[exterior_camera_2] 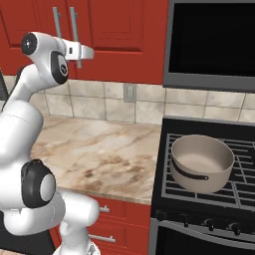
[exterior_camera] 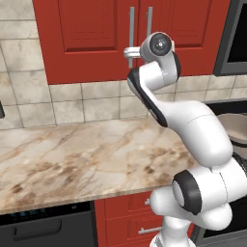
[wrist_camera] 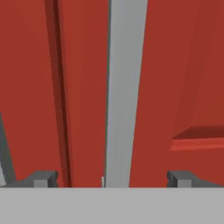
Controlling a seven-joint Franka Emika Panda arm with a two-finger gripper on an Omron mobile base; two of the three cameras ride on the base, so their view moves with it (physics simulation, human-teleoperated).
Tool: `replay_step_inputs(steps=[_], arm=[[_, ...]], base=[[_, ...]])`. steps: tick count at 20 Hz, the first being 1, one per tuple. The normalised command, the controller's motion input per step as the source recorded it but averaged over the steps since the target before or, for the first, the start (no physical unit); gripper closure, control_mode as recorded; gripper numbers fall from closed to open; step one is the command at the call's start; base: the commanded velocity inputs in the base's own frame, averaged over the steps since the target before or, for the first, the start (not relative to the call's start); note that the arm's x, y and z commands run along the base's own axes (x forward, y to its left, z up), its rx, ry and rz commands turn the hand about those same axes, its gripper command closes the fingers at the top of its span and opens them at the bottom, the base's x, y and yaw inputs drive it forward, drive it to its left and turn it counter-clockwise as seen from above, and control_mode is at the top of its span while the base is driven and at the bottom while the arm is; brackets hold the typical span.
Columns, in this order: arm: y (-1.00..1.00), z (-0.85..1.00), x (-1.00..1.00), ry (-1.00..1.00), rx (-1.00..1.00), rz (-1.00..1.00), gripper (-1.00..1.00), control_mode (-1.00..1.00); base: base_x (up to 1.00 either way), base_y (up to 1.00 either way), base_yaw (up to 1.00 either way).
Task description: Open the cabinet and move the ladle to the pot. Then close the cabinet.
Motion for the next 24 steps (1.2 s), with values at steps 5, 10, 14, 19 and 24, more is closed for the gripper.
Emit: replay_step_inputs(steps=[5,10,14,19,24], arm=[[0.00,0.00,0.32,0.00,0.00,0.00,-1.00,-1.00],[0.00,0.00,0.38,0.00,0.00,0.00,-1.00,-1.00],[0.00,0.00,0.39,0.00,0.00,0.00,-1.00,-1.00],[0.00,0.00,0.47,0.00,0.00,0.00,-1.00,-1.00],[0.00,0.00,0.54,0.00,0.00,0.00,1.00,-1.00]], base=[[0.00,0.00,0.00],[0.00,0.00,0.00],[0.00,0.00,0.00],[0.00,0.00,0.00],[0.00,0.00,0.00]])
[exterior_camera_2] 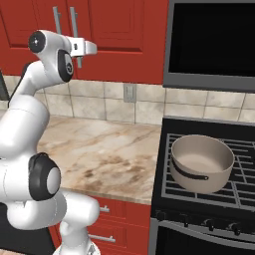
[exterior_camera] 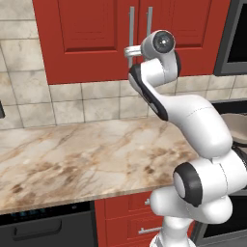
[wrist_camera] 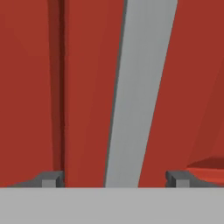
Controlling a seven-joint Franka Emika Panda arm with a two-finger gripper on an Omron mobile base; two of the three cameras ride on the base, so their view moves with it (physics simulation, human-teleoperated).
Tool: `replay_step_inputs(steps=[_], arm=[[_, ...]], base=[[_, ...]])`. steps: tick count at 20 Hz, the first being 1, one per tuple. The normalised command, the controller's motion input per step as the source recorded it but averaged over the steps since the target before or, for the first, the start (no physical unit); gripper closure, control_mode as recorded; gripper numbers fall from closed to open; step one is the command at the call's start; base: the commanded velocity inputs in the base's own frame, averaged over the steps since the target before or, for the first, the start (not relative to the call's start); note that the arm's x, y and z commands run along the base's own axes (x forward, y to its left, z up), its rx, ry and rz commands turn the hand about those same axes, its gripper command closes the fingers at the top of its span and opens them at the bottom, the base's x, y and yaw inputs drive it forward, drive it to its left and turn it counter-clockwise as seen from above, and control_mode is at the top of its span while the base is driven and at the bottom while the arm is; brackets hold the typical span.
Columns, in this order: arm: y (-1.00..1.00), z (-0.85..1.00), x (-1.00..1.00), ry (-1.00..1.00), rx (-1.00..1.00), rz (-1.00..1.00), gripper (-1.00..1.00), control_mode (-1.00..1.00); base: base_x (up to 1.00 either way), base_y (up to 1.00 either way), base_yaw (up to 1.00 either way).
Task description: Open the cabinet and move the ladle to the pot. Then close the cabinet.
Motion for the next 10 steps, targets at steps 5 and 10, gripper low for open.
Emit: replay_step_inputs(steps=[5,10], arm=[[-0.11,0.00,0.40,0.00,0.00,0.00,1.00,-1.00],[-0.49,0.00,0.14,0.00,0.00,-0.02,1.00,-1.00]], base=[[0.00,0.00,0.00],[0.00,0.00,0.00]])
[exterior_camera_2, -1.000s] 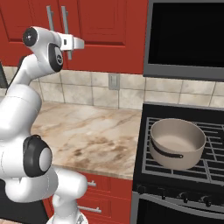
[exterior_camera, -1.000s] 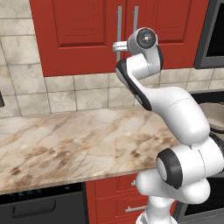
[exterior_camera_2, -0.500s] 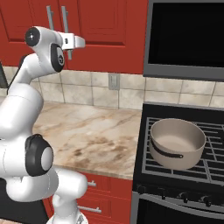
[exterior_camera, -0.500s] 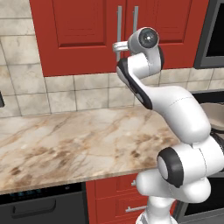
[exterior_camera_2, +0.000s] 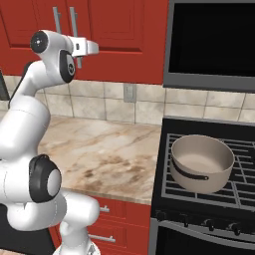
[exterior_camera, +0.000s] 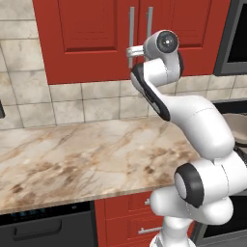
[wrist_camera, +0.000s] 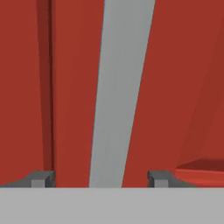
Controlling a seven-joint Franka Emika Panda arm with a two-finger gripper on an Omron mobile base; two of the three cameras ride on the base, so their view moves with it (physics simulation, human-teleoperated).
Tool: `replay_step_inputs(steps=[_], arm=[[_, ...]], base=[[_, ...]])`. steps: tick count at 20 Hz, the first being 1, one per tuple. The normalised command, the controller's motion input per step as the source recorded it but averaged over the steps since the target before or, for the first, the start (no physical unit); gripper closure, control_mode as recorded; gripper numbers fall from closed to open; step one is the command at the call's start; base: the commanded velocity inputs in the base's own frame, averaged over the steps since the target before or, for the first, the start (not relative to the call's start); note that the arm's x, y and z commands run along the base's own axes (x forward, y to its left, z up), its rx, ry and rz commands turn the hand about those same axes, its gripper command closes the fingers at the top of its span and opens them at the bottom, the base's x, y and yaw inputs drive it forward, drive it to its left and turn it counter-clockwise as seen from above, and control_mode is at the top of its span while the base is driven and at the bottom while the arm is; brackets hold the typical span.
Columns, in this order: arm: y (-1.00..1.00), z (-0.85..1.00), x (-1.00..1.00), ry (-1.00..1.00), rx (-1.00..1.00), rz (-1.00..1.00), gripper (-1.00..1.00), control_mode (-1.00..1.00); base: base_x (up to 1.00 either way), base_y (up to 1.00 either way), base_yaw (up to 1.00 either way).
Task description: Open the cabinet and move the ladle to the pot. Then close the cabinet.
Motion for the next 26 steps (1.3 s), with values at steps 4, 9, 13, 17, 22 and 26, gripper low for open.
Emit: replay_step_inputs(steps=[4,9,13,17,22,26], arm=[[-0.73,0.00,0.00,0.00,0.02,-0.03,1.00,-1.00],[-0.80,0.00,-0.03,0.00,0.01,-0.06,1.00,-1.00],[-0.93,0.00,-0.32,0.00,0.02,-0.07,1.00,-1.00],[-1.00,0.00,-0.60,0.00,0.02,-0.05,1.00,-1.00],[-1.00,0.00,-0.72,0.00,0.02,-0.03,1.00,-1.00],[-1.00,0.00,-0.79,0.00,0.03,-0.01,1.00,-1.00]], base=[[0.00,0.00,0.00],[0.00,0.00,0.00],[0.00,0.00,0.00],[0.00,0.00,0.00],[0.00,0.00,0.00],[0.00,0.00,0.00]])
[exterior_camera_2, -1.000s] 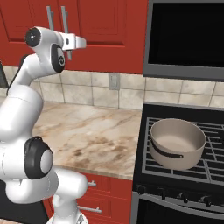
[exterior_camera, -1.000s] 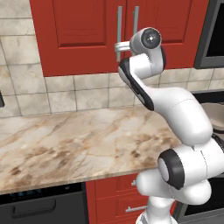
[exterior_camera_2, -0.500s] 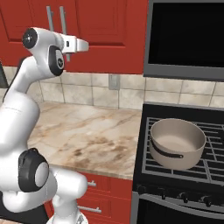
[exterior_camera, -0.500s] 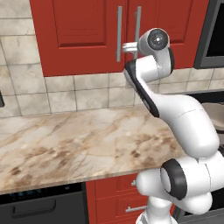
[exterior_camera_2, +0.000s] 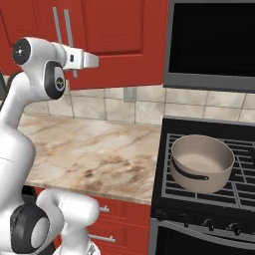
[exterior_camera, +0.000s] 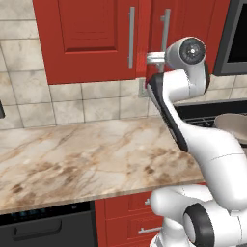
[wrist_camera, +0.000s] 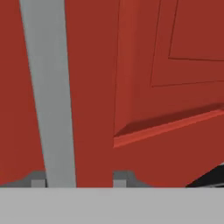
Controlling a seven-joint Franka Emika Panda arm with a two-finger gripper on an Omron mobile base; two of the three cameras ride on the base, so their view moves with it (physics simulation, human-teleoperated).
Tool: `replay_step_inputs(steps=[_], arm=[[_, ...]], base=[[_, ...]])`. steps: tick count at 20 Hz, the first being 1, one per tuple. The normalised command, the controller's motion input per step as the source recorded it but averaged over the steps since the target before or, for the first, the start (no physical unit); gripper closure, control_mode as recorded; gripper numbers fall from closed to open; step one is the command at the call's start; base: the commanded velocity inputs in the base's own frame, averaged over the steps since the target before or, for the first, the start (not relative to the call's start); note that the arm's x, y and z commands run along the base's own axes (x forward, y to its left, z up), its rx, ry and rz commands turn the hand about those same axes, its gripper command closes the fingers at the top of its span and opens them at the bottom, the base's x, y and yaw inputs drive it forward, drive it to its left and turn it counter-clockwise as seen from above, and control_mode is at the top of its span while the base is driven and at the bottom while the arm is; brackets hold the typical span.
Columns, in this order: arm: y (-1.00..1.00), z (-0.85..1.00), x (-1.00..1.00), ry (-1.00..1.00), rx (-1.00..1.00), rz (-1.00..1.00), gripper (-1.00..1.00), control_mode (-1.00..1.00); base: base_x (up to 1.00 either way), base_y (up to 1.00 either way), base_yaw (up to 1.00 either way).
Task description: Open the cabinet and move the ladle to the pot. Then close the cabinet.
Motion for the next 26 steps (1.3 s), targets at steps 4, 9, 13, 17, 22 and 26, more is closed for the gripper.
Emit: replay_step_inputs(steps=[4,9,13,17,22,26], arm=[[-1.00,0.00,-0.80,0.00,0.04,0.00,1.00,-1.00],[-1.00,0.00,-0.89,0.00,0.05,0.00,1.00,-1.00],[-1.00,0.00,-0.95,0.00,0.06,0.00,1.00,-1.00],[-0.98,0.00,-0.93,0.00,0.04,0.00,1.00,-1.00],[-0.25,0.00,-0.94,0.00,0.00,0.00,-1.00,-1.00],[0.39,0.00,-1.00,-0.04,0.00,0.00,-1.00,-1.00]], base=[[0.00,0.00,0.00],[0.00,0.00,0.00],[0.00,0.00,0.00],[0.00,0.00,0.00],[0.00,0.00,0.00],[0.00,0.00,0.00]])
